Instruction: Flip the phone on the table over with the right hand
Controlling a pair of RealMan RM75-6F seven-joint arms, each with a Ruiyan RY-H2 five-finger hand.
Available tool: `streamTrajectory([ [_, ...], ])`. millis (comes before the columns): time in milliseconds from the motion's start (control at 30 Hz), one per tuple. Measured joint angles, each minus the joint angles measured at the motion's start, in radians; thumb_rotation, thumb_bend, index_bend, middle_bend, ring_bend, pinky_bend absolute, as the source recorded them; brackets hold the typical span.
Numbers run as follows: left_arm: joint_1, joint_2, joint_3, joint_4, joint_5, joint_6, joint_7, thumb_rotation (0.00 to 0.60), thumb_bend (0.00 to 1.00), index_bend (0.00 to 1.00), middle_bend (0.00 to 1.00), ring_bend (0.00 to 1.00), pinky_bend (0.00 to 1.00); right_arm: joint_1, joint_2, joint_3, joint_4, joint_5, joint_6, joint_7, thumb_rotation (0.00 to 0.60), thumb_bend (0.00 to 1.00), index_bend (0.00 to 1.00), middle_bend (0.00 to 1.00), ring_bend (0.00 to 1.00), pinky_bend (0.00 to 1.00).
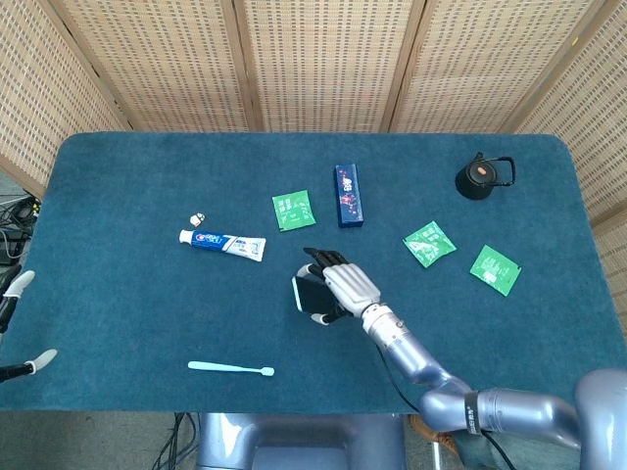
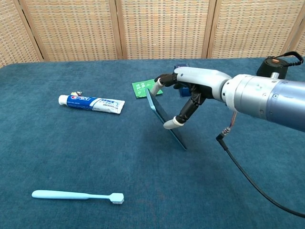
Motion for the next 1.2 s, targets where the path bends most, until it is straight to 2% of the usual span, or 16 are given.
streamTrajectory([
  [267, 0.006, 0.008, 0.011, -0.001, 0.022, 0.008, -0.016, 0.600, 0.00, 0.00, 0.00, 0.00, 0.00, -0.079, 0.042, 0.007, 0.054, -0.038, -0.040, 0.283, 0.600, 0.50, 0.64, 0.02, 0.00, 0.00],
  [300, 0.007, 0.009, 0.012, -0.001, 0.024, 0.011, -0.017, 0.600, 0.00, 0.00, 0.00, 0.00, 0.00, -0.090, 0.051, 0.007, 0.070, -0.039, -0.055, 0.325, 0.600, 0.50, 0.61, 0.02, 0.00, 0.00],
  [367, 0.009, 0.010, 0.013, -0.002, 0.026, 0.013, -0.019, 0.600, 0.00, 0.00, 0.00, 0.00, 0.00, -0.105, 0.066, 0.006, 0.093, -0.044, -0.083, 0.391, 0.600, 0.49, 0.46, 0.01, 0.00, 0.00],
  [433, 0.011, 0.010, 0.013, -0.002, 0.028, 0.018, -0.020, 0.600, 0.00, 0.00, 0.00, 0.00, 0.00, -0.126, 0.086, 0.003, 0.126, -0.057, -0.116, 0.473, 0.600, 0.49, 0.19, 0.00, 0.00, 0.00],
  [500, 0.013, 0.010, 0.013, -0.002, 0.031, 0.022, -0.019, 0.600, 0.00, 0.00, 0.00, 0.00, 0.00, -0.149, 0.105, -0.004, 0.168, -0.083, -0.142, 0.557, 0.600, 0.48, 0.04, 0.00, 0.00, 0.00],
  [533, 0.013, 0.010, 0.014, -0.001, 0.032, 0.023, -0.018, 0.600, 0.00, 0.00, 0.00, 0.00, 0.00, -0.160, 0.113, -0.008, 0.187, -0.097, -0.151, 0.593, 0.600, 0.48, 0.00, 0.00, 0.00, 0.00],
  [700, 0.020, 0.009, 0.021, -0.005, 0.055, 0.036, -0.012, 0.600, 0.00, 0.00, 0.00, 0.00, 0.00, -0.231, 0.163, -0.027, 0.316, -0.163, -0.163, 0.804, 0.600, 0.48, 0.00, 0.00, 0.00, 0.00],
  [800, 0.024, 0.008, 0.026, -0.006, 0.068, 0.043, -0.007, 0.600, 0.00, 0.00, 0.00, 0.00, 0.00, -0.273, 0.202, -0.047, 0.363, -0.250, -0.141, 0.929, 0.600, 0.48, 0.00, 0.00, 0.00, 0.00],
  [900, 0.029, 0.007, 0.031, -0.008, 0.084, 0.054, -0.004, 0.600, 0.00, 0.00, 0.00, 0.00, 0.00, -0.307, 0.240, -0.067, 0.384, -0.325, -0.096, 0.997, 0.600, 0.46, 0.00, 0.00, 0.00, 0.00],
  [967, 0.033, 0.007, 0.033, -0.008, 0.093, 0.060, -0.003, 0.600, 0.00, 0.00, 0.00, 0.00, 0.00, -0.324, 0.262, -0.079, 0.388, -0.358, -0.060, 1.015, 0.600, 0.39, 0.00, 0.00, 0.00, 0.00],
  [1033, 0.037, 0.006, 0.036, -0.009, 0.103, 0.071, -0.002, 0.600, 0.00, 0.00, 0.00, 0.00, 0.00, -0.341, 0.284, -0.091, 0.386, -0.390, -0.012, 1.016, 0.600, 0.16, 0.00, 0.00, 0.00, 0.00],
  [1100, 0.044, 0.005, 0.039, -0.008, 0.116, 0.087, 0.001, 0.600, 0.00, 0.00, 0.00, 0.00, 0.00, -0.360, 0.302, -0.102, 0.383, -0.420, 0.049, 0.987, 0.600, 0.02, 0.00, 0.00, 0.00, 0.00],
  [1200, 0.055, 0.001, 0.042, -0.005, 0.133, 0.110, 0.014, 0.600, 0.00, 0.00, 0.00, 0.00, 0.00, -0.391, 0.325, -0.115, 0.376, -0.461, 0.146, 0.879, 0.600, 0.00, 0.00, 0.00, 0.00, 0.00],
])
